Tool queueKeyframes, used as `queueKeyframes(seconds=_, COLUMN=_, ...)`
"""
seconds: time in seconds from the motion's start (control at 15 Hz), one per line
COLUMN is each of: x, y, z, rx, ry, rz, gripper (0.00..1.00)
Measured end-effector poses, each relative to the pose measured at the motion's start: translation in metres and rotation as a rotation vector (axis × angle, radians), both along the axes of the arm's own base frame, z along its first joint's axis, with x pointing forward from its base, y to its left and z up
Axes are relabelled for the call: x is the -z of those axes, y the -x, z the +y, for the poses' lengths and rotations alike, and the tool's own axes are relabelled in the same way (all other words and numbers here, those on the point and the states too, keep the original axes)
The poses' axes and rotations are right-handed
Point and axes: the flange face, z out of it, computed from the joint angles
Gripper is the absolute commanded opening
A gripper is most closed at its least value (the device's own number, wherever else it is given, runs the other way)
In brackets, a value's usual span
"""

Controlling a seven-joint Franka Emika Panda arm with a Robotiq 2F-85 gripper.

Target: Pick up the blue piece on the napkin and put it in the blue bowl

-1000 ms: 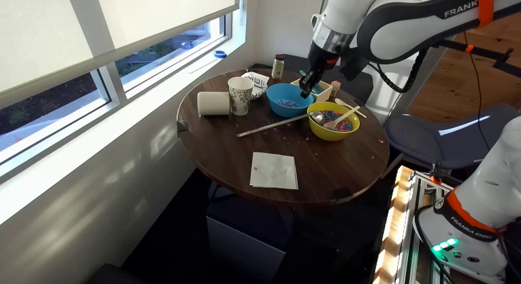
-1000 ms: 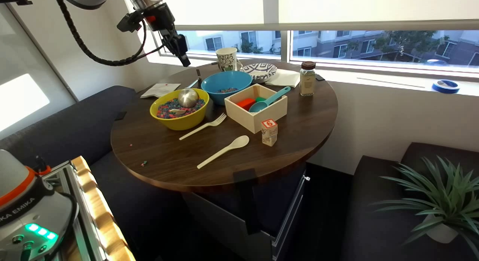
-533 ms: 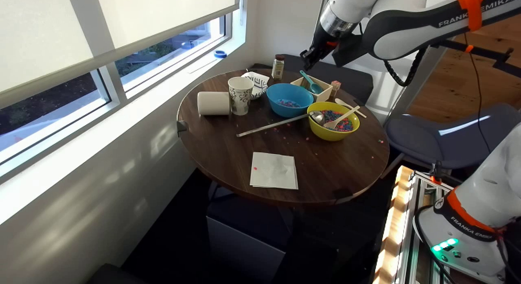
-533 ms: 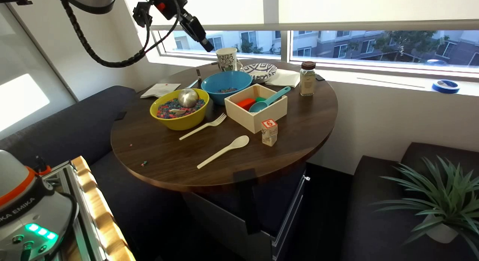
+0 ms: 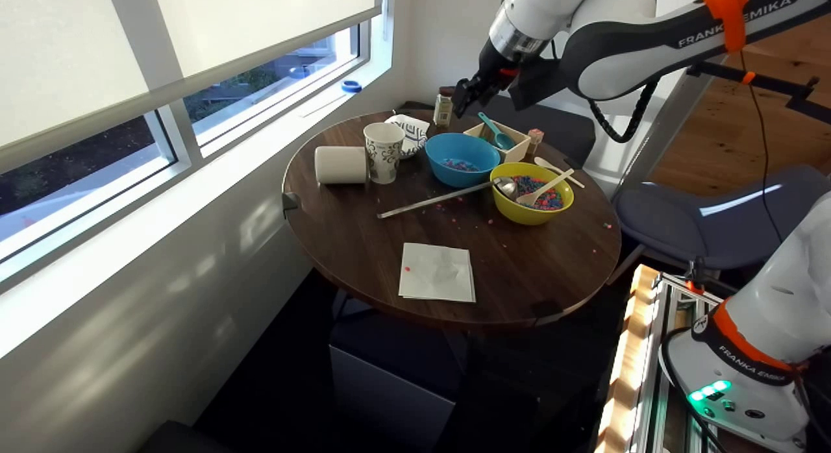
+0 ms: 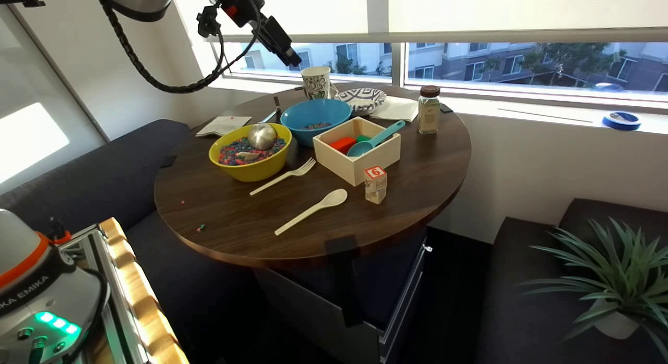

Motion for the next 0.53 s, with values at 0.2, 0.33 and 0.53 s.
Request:
queueKeyframes(seconds=0.2, x=-0.013, y=0.008, z=0.051, rx=-0.155, ry=-0.095, rz=0.058, gripper=1.0)
queueKeyframes(seconds=0.33, x=-0.024, y=0.023, z=0.083, rx=-0.233, ry=-0.153, rz=0.144, gripper=1.0)
queueKeyframes(seconds=0.53, x=-0.042, y=0.051, z=0.106, rx=-0.247, ry=-0.15, rz=0.303, gripper=1.0)
